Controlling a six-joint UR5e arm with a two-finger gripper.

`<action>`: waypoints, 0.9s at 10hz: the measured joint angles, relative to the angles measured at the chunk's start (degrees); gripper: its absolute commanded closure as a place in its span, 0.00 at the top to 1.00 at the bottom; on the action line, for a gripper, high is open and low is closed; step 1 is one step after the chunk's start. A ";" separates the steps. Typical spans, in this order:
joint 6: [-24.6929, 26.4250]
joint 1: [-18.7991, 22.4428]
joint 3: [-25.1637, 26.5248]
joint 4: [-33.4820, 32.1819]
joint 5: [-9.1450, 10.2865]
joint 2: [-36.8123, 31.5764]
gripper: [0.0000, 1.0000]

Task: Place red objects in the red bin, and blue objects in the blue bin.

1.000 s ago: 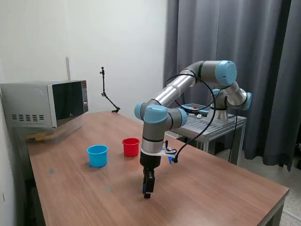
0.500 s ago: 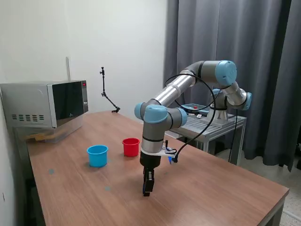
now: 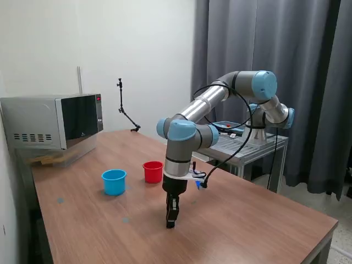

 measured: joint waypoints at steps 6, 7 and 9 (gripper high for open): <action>0.00 -0.02 -1.12 0.16 -0.24 -0.30 0.00; -0.05 -0.13 -1.12 0.16 -0.31 -0.51 0.00; -0.13 -0.55 -0.98 0.17 -0.48 -1.97 0.00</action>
